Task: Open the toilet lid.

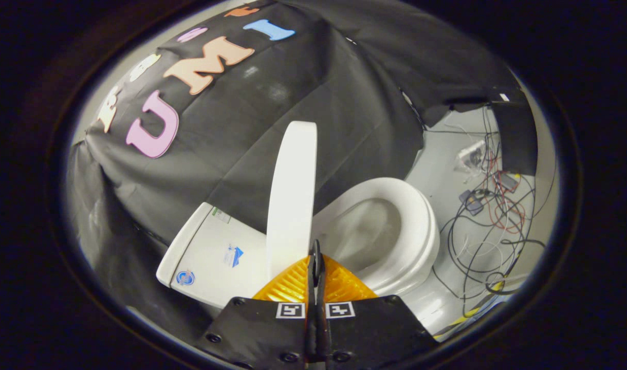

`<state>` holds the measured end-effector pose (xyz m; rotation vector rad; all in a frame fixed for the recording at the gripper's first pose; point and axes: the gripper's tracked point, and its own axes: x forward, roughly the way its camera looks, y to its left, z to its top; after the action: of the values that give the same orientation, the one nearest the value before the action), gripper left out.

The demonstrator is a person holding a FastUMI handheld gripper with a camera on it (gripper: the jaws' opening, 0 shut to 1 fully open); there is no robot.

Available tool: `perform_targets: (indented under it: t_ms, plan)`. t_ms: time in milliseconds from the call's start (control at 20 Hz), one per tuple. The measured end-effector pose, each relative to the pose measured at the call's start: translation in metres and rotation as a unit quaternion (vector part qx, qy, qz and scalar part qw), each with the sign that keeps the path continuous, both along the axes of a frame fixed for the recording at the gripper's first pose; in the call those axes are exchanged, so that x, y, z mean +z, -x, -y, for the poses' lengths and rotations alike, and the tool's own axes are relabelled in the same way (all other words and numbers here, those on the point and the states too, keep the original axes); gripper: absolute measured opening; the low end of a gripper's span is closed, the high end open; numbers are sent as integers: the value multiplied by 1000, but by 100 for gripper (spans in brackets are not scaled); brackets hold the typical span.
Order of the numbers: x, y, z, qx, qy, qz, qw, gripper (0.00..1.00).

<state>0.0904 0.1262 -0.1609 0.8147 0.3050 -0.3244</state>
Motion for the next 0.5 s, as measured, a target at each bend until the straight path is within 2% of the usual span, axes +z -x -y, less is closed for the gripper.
perform_targets:
  t_ms: [500]
  plan:
    - [42, -15, -29, 12, 88, -7, 996, 0]
